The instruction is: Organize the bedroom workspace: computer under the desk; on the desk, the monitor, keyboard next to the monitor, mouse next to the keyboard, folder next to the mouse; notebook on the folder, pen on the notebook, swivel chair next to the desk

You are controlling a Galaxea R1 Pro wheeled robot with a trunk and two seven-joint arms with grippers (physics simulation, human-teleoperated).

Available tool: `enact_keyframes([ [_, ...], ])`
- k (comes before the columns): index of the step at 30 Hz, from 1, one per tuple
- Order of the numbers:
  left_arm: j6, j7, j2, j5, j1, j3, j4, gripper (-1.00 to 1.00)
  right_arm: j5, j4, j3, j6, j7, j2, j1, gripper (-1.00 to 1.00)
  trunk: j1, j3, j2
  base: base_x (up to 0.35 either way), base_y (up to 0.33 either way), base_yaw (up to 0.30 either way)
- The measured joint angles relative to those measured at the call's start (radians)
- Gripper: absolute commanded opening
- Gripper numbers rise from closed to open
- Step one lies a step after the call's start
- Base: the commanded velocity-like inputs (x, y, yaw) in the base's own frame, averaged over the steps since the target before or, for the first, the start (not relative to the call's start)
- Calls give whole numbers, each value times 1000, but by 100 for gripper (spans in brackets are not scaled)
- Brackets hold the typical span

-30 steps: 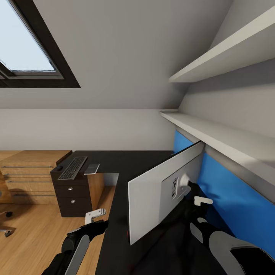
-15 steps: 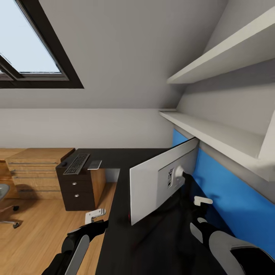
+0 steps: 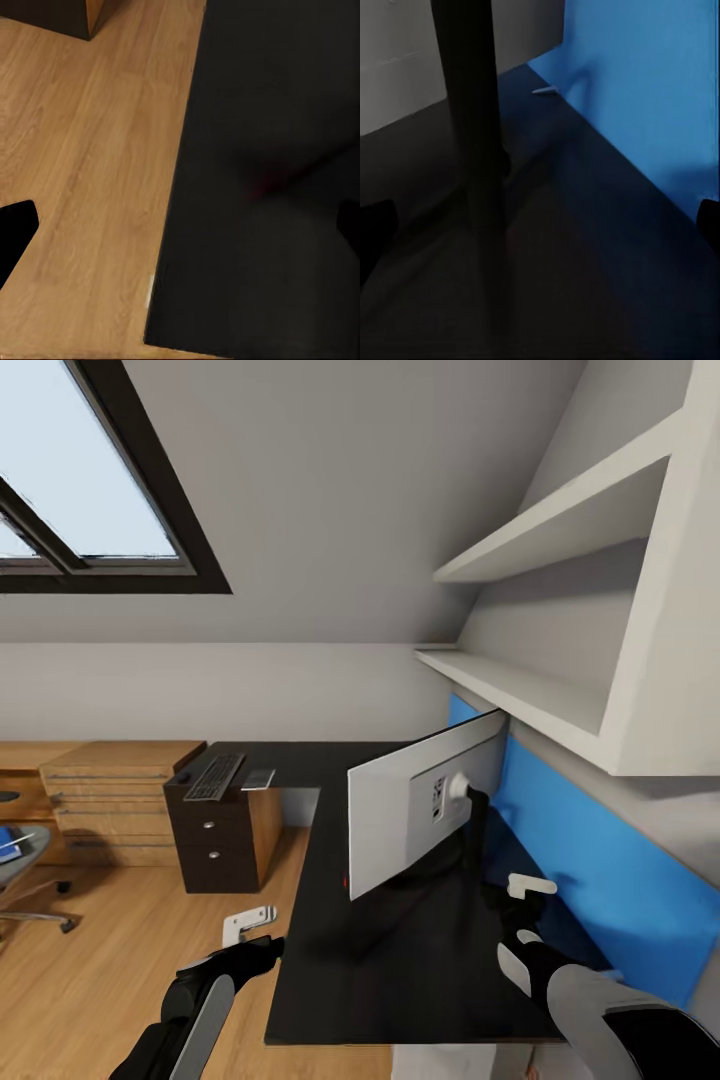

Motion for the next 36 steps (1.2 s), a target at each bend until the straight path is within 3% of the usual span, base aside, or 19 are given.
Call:
enact_keyframes([
  [12, -6, 4, 3, -5, 0, 9, -1, 100, 0, -3, 1, -1, 0, 2, 0, 100, -1, 0, 0, -166, 72, 0],
  [15, -7, 7, 4, -6, 0, 31, -1, 100, 0, -7, 2, -1, -2, 2, 0, 100, -1, 0, 0, -17, 9, 0],
  [22, -9, 10, 5, -8, 0, 129, 0, 100, -2, -20, 4, 6, -4, 10, 0, 100, -1, 0, 0, -5, 2, 0],
  [23, -10, 7, 5, -8, 0, 160, 1, 100, -3, -40, 3, 9, -5, 21, 0, 100, -1, 0, 0, 0, 0, 0],
  [28, -11, 6, 6, -7, 0, 182, 18, 100, -6, -85, -2, 55, -4, 54, -1, 100, -1, 0, 0, 0, 0, 0],
  [36, -12, 6, 5, -8, 0, 185, 26, 100, -9, -210, -5, 179, -3, 67, 13, 100, -1, 0, 0, 0, 0, 0],
])
